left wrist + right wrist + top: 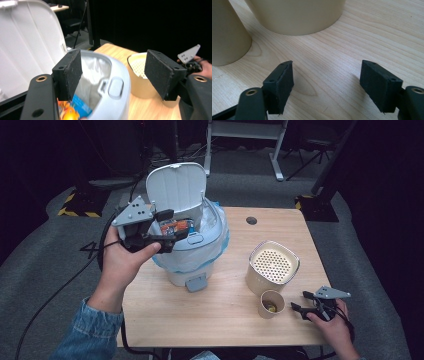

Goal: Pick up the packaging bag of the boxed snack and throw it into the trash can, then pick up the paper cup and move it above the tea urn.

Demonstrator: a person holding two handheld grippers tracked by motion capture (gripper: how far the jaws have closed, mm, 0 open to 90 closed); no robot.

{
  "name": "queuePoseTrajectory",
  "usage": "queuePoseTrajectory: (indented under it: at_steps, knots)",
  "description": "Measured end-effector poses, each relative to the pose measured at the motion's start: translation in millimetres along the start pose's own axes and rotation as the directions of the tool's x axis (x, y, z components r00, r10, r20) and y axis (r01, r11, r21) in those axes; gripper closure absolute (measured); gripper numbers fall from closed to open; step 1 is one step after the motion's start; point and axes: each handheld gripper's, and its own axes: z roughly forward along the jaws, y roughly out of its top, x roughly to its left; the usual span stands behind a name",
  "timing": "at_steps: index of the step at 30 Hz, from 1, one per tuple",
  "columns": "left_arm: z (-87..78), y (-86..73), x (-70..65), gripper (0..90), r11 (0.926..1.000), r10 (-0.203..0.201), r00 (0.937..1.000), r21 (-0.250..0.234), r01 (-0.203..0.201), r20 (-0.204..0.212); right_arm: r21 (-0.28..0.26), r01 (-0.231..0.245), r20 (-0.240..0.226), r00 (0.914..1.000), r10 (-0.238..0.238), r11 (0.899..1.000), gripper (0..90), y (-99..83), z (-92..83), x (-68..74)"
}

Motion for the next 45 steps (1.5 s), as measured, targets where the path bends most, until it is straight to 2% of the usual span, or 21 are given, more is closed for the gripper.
queuePoseTrajectory:
  at_steps: [6,9,11,13,17,21,27,32,37,40,42,45]
  knots:
    - [-18.2,-31.8,-5.2,29.6,0.9995,-0.020,0.9997,0.025,0.020,0.011,-0.003,0.004,-0.002,1.0000,-0.004,1.000,26.5,-0.5,-0.8,1.0]
    - [-24.4,-50.1,-9.5,29.7,0.9990,-0.043,0.9990,0.011,0.043,0.015,0.001,0.011,-0.016,0.9998,-0.011,1.000,26.2,-1.2,-2.5,3.1]
    - [-28.3,-59.6,-12.9,30.5,0.9992,-0.039,0.9992,0.008,0.039,0.011,0.002,0.018,-0.032,0.9993,-0.018,1.000,27.4,0.1,-4.7,4.5]
    - [-31.1,-70.4,-16.7,30.9,0.9990,-0.044,0.9986,0.011,0.043,0.031,0.010,0.038,-0.047,0.9982,-0.038,0.999,29.5,1.9,-7.4,5.9]
    - [-31.0,-91.3,-23.5,32.3,0.9985,-0.012,0.9991,0.054,0.009,0.040,0.035,0.063,-0.115,0.9917,-0.058,0.997,33.0,6.0,-9.9,9.8]
    - [-24.3,-116.3,-27.3,34.1,0.9938,0.011,0.9998,0.111,-0.013,0.018,0.049,0.085,-0.139,0.9872,-0.077,0.995,33.5,8.5,-11.1,12.4]
    - [-15.4,-146.4,-27.8,33.7,0.9875,-0.021,0.9997,0.157,0.019,0.011,0.041,0.097,-0.146,0.9852,-0.090,0.994,33.5,10.2,-14.6,16.8]
    - [-6.2,-165.4,-25.6,32.8,0.9707,-0.023,0.9996,0.239,0.026,-0.016,0.041,0.101,-0.160,0.9827,-0.093,0.994,36.5,10.9,-17.7,18.0]
    - [3.8,-184.8,-22.0,32.8,0.9560,-0.067,0.9977,0.285,0.068,-0.015,0.022,0.097,-0.162,0.9825,-0.092,0.995,34.6,12.0,-20.4,20.7]
    - [10.7,-197.7,-19.2,32.8,0.9440,-0.097,0.9950,0.315,0.100,-0.024,0.002,0.086,-0.167,0.9824,-0.084,0.996,32.4,12.9,-20.8,23.1]
    - [14.7,-205.4,-17.2,32.5,0.9337,-0.096,0.9948,0.343,0.102,-0.035,-0.007,0.081,-0.174,0.9815,-0.081,0.997,31.5,13.9,-21.5,24.8]
    - [21.1,-219.2,-14.5,31.6,0.9083,-0.096,0.9930,0.402,0.116,-0.068,-0.016,0.078,-0.179,0.9807,-0.080,0.997,30.4,14.9,-22.3,27.7]
